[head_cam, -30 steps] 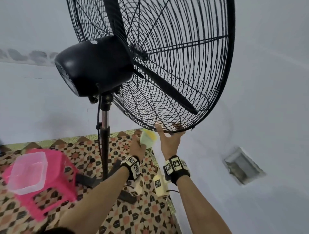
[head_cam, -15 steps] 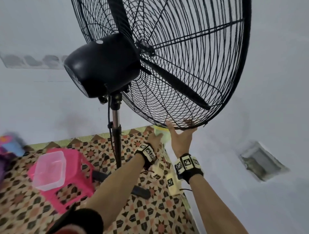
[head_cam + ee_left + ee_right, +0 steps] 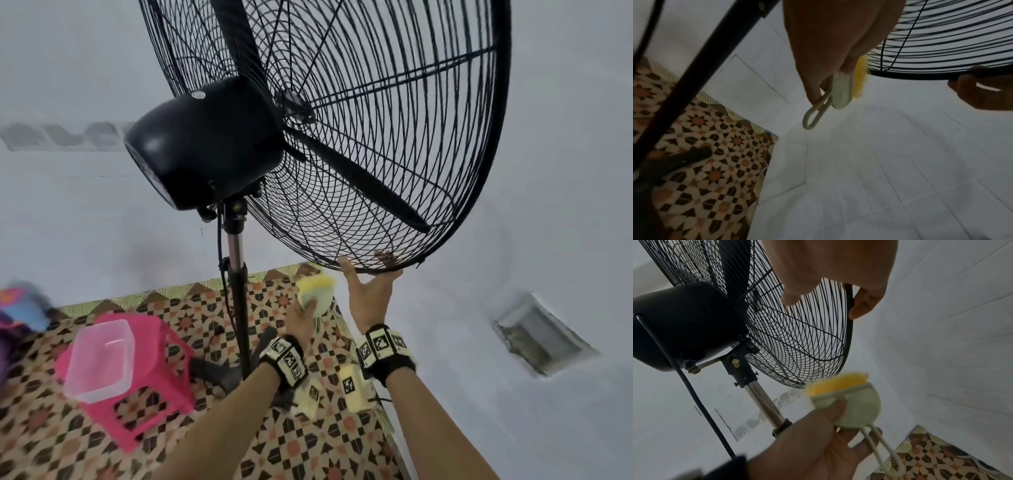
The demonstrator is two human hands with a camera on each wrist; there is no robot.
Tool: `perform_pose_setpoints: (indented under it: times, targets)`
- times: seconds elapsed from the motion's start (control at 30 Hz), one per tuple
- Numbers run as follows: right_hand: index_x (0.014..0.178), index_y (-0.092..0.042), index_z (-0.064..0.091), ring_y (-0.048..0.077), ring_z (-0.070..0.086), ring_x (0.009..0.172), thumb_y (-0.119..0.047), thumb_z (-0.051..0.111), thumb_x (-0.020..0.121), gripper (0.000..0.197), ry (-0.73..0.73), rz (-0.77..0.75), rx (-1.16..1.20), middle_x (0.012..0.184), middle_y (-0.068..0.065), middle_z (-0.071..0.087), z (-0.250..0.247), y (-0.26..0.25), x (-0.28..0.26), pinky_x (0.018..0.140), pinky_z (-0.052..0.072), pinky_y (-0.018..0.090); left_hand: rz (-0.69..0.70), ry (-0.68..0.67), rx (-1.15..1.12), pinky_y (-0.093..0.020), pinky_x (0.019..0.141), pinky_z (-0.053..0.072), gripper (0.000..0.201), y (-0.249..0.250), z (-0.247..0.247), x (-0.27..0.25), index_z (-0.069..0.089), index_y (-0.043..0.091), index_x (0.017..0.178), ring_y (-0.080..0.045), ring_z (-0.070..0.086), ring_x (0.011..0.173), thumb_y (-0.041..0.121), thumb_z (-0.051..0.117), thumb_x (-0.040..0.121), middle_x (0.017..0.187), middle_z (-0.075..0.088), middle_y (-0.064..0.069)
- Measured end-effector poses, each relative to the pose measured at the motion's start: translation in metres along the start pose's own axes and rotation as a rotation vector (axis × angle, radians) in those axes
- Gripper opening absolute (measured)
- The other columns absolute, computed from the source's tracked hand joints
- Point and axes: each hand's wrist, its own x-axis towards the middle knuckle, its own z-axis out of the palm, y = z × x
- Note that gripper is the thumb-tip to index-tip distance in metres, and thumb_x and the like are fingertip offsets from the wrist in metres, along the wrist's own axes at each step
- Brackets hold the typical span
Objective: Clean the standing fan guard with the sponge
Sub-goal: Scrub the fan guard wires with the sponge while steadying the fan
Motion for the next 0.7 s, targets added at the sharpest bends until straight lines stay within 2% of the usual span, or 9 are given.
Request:
perform_pose_setpoints:
  times: [0.1,0.2,0.27,0.33,0.4,0.47,0.57,0.63,0.7]
  targets:
    - [0.153,-0.011,0.024,0.011,0.049,0.127,-0.052,0.086,0.077,0.106,-0.003,-0.013,-0.015,0.146,0.003,0.050,-0.002,0.000,0.001,0.093,0.031,-0.006,-0.065,0.002,-0.024,-0.047,0.077,0.060,0.033,0.017,0.014,0.021,0.070,-0.002,0.120,-0.037,0.071,0.084,0.027,0.060,0.106,0.101,0.076,-0.020]
    - [0.152,-0.015,0.026,0.013,0.050,0.132,-0.057,0.086,0.076,0.105,-0.005,-0.042,-0.020,0.146,0.002,0.051,-0.004,-0.003,0.003,0.107,0.037,0.010,-0.046,-0.023,-0.100,-0.048,0.093,0.059,0.022,0.021,0.006,0.019,0.072,0.013,0.117,-0.037,0.071,0.107,0.028,0.063,0.104,0.114,0.077,-0.013]
    - [0.154,-0.017,0.025,0.010,0.047,0.135,-0.056,0.085,0.078,0.105,-0.012,-0.060,-0.031,0.149,-0.001,0.048,-0.005,-0.004,0.001,0.115,0.037,0.022,-0.045,-0.037,-0.155,-0.038,0.087,0.058,0.028,0.016,-0.010,0.001,0.069,0.019,0.120,-0.026,0.072,0.106,0.039,0.065,0.101,0.116,0.076,-0.003]
    - [0.156,-0.018,0.023,0.007,0.045,0.136,-0.054,0.085,0.079,0.106,-0.011,-0.072,-0.033,0.151,-0.004,0.044,-0.006,-0.004,-0.001,0.116,0.034,0.021,-0.086,-0.068,-0.166,-0.036,0.086,0.058,0.032,0.007,-0.020,-0.015,0.064,0.025,0.122,-0.018,0.071,0.103,0.047,0.065,0.099,0.114,0.075,0.005]
    - [0.156,-0.016,0.023,0.008,0.046,0.136,-0.053,0.086,0.079,0.106,0.000,-0.068,-0.026,0.152,-0.002,0.046,-0.006,-0.001,-0.003,0.117,0.036,0.022,-0.122,-0.121,-0.120,-0.047,0.096,0.058,0.037,0.006,-0.018,-0.012,0.064,0.026,0.123,-0.024,0.070,0.107,0.053,0.066,0.097,0.118,0.073,-0.002]
    - [0.155,-0.015,0.025,0.009,0.048,0.135,-0.051,0.086,0.079,0.104,0.001,-0.068,-0.019,0.150,0.000,0.049,-0.007,0.002,-0.002,0.116,0.037,0.022,-0.138,-0.104,-0.059,-0.055,0.100,0.056,0.029,0.018,-0.006,0.003,0.068,0.018,0.119,-0.033,0.070,0.108,0.042,0.064,0.102,0.115,0.074,-0.009]
    - [0.146,-0.021,0.033,0.005,0.049,0.129,-0.052,0.086,0.079,0.091,-0.027,-0.089,-0.053,0.142,-0.004,0.051,-0.010,-0.002,0.000,0.112,0.036,0.014,-0.204,-0.092,-0.081,-0.055,0.101,0.055,0.016,0.026,0.008,0.026,0.069,0.016,0.110,-0.032,0.071,0.105,0.030,0.064,0.103,0.119,0.075,-0.013]
    - [0.145,-0.025,0.032,0.000,0.047,0.125,-0.056,0.085,0.077,0.091,-0.042,-0.109,-0.054,0.137,-0.010,0.050,-0.011,-0.005,0.002,0.107,0.034,0.006,-0.184,-0.058,-0.115,-0.045,0.091,0.058,0.013,0.043,0.002,0.011,0.066,0.019,0.105,-0.022,0.072,0.092,0.032,0.063,0.104,0.110,0.074,-0.011]
    - [0.151,-0.018,0.032,0.000,0.046,0.128,-0.059,0.083,0.077,0.099,-0.040,-0.125,-0.057,0.140,-0.010,0.050,-0.013,-0.006,0.004,0.108,0.033,0.007,-0.134,0.038,-0.115,-0.035,0.073,0.054,0.012,0.046,-0.014,-0.011,0.061,0.022,0.097,-0.014,0.068,0.074,0.031,0.062,0.105,0.094,0.066,-0.003]
